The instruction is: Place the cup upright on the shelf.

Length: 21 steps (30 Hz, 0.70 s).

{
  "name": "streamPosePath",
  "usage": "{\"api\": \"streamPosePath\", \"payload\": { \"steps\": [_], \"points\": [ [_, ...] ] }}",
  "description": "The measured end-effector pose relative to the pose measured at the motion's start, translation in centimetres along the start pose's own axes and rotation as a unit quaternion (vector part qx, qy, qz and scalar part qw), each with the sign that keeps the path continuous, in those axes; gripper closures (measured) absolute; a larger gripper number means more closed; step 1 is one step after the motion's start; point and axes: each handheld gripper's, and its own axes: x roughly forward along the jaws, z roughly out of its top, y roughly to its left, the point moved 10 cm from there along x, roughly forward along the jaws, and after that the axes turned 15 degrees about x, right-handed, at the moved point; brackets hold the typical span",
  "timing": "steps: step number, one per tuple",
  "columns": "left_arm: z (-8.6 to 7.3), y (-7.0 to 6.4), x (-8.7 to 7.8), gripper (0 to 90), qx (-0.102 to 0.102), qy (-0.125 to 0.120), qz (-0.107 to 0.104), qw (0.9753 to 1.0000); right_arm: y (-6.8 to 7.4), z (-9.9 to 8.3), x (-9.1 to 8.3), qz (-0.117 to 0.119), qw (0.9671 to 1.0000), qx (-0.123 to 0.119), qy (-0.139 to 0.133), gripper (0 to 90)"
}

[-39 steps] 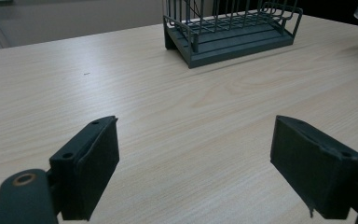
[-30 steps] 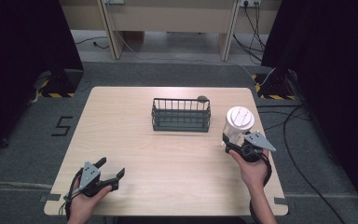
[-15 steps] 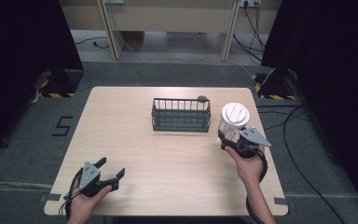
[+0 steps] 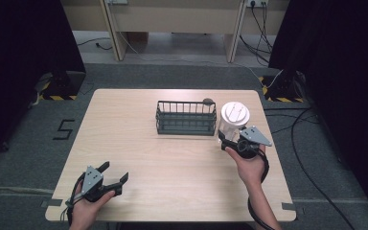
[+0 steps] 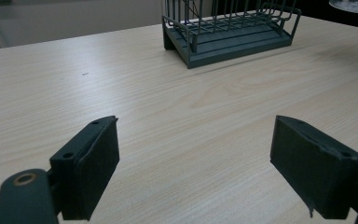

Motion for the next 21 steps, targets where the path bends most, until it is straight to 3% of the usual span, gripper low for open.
{"api": "streamPosePath", "payload": {
  "steps": [21],
  "points": [
    [0.0,0.0,0.0,15.0,0.0,0.001,-0.001,1.0,1.5,1.3,1.3,0.008,0.9999,-0.007,-0.004,18.5]
  ]
}}
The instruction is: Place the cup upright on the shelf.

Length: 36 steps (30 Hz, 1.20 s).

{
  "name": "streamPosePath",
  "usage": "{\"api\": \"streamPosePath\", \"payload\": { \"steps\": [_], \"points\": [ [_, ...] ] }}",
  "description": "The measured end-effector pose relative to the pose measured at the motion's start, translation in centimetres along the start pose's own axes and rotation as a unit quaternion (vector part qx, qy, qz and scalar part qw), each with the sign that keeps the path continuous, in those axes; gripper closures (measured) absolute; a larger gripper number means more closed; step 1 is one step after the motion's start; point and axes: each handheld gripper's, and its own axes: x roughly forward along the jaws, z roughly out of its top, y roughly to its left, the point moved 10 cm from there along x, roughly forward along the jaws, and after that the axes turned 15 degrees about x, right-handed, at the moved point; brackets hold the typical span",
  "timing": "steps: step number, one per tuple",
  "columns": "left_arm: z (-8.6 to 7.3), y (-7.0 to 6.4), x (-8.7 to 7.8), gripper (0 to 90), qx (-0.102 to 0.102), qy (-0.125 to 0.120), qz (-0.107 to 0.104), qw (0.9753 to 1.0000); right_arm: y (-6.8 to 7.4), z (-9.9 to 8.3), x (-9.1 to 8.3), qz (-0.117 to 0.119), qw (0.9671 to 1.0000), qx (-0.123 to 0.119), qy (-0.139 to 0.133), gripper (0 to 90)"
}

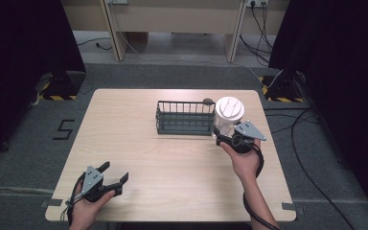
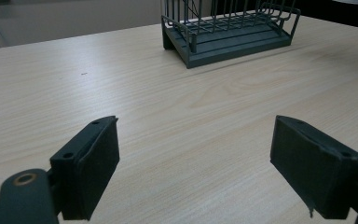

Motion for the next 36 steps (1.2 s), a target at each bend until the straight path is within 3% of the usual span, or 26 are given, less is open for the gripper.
{"api": "streamPosePath", "payload": {
  "steps": [36],
  "points": [
    [0.1,0.0,0.0,15.0,-0.001,-0.001,-0.002,1.0,2.7,2.2,2.6,0.015,0.9999,-0.005,-0.004,18.5]
  ]
}}
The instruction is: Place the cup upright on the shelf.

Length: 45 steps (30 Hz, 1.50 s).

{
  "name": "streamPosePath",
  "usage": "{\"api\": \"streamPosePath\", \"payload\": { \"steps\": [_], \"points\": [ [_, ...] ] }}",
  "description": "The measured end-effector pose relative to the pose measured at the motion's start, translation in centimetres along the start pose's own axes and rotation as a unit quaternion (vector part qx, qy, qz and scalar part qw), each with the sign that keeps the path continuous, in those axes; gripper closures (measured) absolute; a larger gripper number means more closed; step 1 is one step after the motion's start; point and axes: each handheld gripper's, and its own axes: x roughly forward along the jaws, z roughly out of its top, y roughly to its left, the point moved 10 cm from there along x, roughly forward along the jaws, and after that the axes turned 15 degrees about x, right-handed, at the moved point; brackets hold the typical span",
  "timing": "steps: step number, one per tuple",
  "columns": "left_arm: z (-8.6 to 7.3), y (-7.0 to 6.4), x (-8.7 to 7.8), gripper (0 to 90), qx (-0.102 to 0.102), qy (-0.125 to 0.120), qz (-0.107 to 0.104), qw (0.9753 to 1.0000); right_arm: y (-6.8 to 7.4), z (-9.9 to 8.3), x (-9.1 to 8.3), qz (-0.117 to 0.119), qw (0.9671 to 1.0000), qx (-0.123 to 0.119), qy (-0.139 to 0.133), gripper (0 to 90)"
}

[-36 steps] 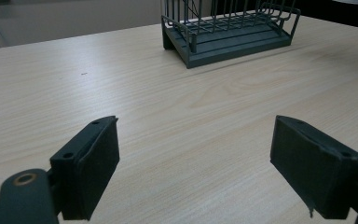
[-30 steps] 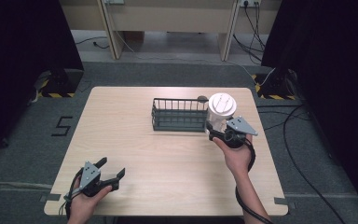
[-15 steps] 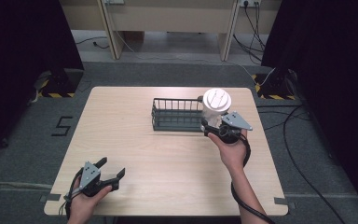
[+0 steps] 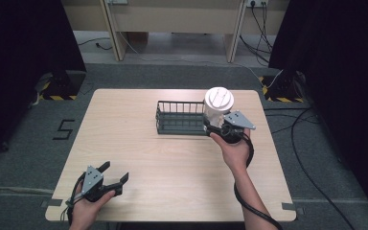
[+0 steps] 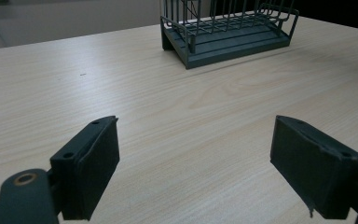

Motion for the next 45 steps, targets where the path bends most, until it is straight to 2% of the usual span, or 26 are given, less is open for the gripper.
{"api": "streamPosePath", "payload": {
  "steps": [24,45],
  "points": [
    [0.0,0.0,0.0,15.0,-0.001,-0.001,-0.001,1.0,1.1,1.7,1.4,0.006,1.0,-0.004,-0.004,18.5],
    [0.0,0.0,0.0,15.1,-0.002,-0.002,-0.001,1.0,1.4,3.6,3.8,0.004,1.0,0.001,-0.003,18.5]
  ]
}}
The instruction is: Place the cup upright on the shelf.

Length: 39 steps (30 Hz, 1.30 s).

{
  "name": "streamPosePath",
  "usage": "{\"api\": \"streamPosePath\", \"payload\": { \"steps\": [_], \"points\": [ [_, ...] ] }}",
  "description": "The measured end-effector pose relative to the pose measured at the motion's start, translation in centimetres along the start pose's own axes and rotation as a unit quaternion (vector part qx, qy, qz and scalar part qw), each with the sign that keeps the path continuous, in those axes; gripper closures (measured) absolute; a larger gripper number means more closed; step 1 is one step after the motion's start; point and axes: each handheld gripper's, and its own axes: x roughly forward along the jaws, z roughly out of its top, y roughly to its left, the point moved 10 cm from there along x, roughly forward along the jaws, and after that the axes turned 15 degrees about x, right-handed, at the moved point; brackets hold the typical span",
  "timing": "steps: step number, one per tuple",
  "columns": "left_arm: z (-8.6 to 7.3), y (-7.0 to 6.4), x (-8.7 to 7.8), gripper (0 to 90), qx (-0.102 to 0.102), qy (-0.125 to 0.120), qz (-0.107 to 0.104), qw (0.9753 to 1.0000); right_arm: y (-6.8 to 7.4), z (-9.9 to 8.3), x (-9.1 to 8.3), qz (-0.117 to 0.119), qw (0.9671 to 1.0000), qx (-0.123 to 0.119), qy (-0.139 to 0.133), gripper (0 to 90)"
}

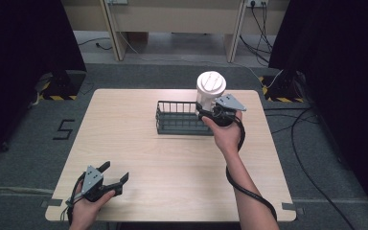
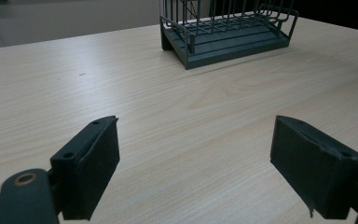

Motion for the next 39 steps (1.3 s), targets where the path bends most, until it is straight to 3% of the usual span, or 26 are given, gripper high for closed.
{"api": "streamPosePath", "payload": {
  "steps": [39],
  "points": [
    [0.1,0.0,0.0,15.1,0.0,-0.002,-0.001,1.0,0.3,-1.2,4.4,-0.016,0.9995,0.014,0.023,18.5]
  ]
}}
